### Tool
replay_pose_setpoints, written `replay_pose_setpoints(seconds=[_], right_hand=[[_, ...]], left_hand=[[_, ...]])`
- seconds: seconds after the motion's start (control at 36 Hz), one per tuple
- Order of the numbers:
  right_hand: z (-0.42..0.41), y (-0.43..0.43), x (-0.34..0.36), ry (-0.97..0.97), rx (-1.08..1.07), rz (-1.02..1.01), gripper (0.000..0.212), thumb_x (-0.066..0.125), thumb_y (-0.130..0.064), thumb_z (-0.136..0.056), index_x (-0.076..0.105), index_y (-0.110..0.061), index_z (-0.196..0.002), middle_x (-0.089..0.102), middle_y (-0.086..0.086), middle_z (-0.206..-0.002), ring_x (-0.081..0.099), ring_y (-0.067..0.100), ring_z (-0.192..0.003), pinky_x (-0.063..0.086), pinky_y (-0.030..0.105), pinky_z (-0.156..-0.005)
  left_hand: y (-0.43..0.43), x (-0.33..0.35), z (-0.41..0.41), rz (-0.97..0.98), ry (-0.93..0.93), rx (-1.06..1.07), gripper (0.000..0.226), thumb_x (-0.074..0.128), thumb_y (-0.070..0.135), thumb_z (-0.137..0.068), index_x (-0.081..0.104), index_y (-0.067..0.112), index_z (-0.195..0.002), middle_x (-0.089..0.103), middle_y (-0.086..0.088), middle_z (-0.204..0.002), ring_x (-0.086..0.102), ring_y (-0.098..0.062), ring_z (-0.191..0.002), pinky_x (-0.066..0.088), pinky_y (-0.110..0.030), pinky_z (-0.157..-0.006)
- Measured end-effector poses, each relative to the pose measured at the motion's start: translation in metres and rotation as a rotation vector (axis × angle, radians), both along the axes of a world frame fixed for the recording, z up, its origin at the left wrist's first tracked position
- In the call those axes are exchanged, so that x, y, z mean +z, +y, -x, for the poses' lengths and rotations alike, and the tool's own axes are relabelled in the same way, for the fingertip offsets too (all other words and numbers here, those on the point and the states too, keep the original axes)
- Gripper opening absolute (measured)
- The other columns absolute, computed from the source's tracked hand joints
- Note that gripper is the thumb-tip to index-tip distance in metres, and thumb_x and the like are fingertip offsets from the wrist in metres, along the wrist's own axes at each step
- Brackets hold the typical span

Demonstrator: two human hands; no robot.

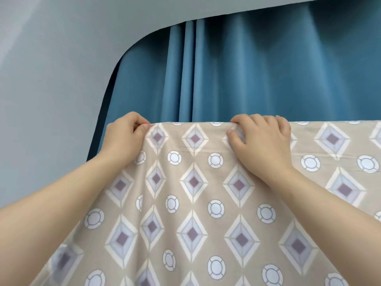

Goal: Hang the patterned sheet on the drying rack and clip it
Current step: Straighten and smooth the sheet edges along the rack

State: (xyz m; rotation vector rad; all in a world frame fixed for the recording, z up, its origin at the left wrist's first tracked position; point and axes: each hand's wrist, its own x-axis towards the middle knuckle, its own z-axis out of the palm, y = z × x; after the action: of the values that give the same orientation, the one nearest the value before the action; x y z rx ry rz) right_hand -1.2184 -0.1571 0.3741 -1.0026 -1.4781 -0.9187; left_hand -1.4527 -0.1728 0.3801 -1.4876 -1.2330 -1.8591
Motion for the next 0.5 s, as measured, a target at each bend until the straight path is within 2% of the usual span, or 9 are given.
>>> replay_pose_setpoints(seconds=[0.08, 0.14, 0.17, 0.25, 0.33, 0.42, 0.5], right_hand=[[0.006, -0.006, -0.002, -0.013, 0.008, -0.011, 0.035, 0.038, -0.038, -0.094, 0.049, -0.028, -0.125, 0.053, -0.003, -0.126, 0.035, 0.021, -0.125, 0.004, 0.036, -0.111], [0.01, -0.008, -0.003, 0.019, 0.057, 0.02, 0.034, 0.039, -0.038, -0.094, 0.05, -0.029, -0.125, 0.051, -0.003, -0.13, 0.032, 0.02, -0.129, 0.004, 0.036, -0.112], [0.013, -0.009, -0.006, 0.033, 0.08, 0.028, 0.034, 0.04, -0.038, -0.093, 0.051, -0.029, -0.124, 0.05, -0.004, -0.131, 0.031, 0.02, -0.13, 0.005, 0.036, -0.111], [0.024, -0.009, -0.021, 0.036, 0.128, 0.068, 0.032, 0.042, -0.036, -0.093, 0.052, -0.031, -0.123, 0.046, -0.006, -0.135, 0.028, 0.018, -0.131, 0.01, 0.031, -0.105], [0.04, -0.005, -0.046, 0.023, 0.205, 0.151, 0.032, 0.043, -0.034, -0.093, 0.051, -0.033, -0.124, 0.048, -0.008, -0.134, 0.033, 0.016, -0.127, 0.015, 0.029, -0.1], [0.057, -0.001, -0.079, 0.024, 0.3, 0.255, 0.032, 0.045, -0.033, -0.092, 0.051, -0.034, -0.123, 0.05, -0.01, -0.129, 0.035, 0.014, -0.124, 0.019, 0.029, -0.098], [0.075, 0.001, -0.12, 0.025, 0.391, 0.374, 0.032, 0.047, -0.035, -0.092, 0.051, -0.034, -0.123, 0.051, -0.011, -0.125, 0.037, 0.014, -0.121, 0.021, 0.029, -0.098]], left_hand=[[-0.003, -0.002, 0.009, -0.015, -0.082, -0.195, 0.016, 0.05, 0.019, -0.093, 0.057, 0.024, -0.08, 0.059, 0.013, -0.08, 0.054, -0.01, -0.077, 0.037, -0.02, -0.062], [-0.003, -0.008, 0.02, 0.1, -0.112, -0.415, 0.013, 0.055, 0.018, -0.092, 0.057, 0.028, -0.082, 0.063, 0.009, -0.088, 0.057, -0.009, -0.074, 0.042, -0.021, -0.061], [-0.004, -0.013, 0.026, 0.181, -0.113, -0.486, 0.008, 0.057, 0.02, -0.091, 0.055, 0.028, -0.09, 0.064, 0.007, -0.092, 0.058, -0.01, -0.072, 0.042, -0.022, -0.059], [-0.002, -0.036, 0.046, 0.39, -0.051, -0.527, 0.025, 0.062, 0.023, -0.087, 0.05, 0.025, -0.108, 0.068, 0.008, -0.084, 0.06, -0.008, -0.064, 0.041, -0.022, -0.055], [0.001, -0.061, 0.06, 0.541, 0.007, -0.534, 0.024, 0.067, 0.019, -0.084, 0.057, 0.024, -0.105, 0.072, 0.009, -0.07, 0.063, -0.003, -0.055, 0.045, -0.017, -0.054], [0.006, -0.091, 0.07, 0.693, -0.007, -0.568, 0.02, 0.069, 0.018, -0.082, 0.062, 0.023, -0.1, 0.074, 0.004, -0.078, 0.07, -0.009, -0.064, 0.051, -0.022, -0.059], [0.003, -0.124, 0.071, 0.816, -0.085, -0.682, 0.01, 0.066, 0.02, -0.084, 0.066, 0.02, -0.094, 0.075, 0.004, -0.083, 0.071, -0.009, -0.068, 0.053, -0.016, -0.055]])
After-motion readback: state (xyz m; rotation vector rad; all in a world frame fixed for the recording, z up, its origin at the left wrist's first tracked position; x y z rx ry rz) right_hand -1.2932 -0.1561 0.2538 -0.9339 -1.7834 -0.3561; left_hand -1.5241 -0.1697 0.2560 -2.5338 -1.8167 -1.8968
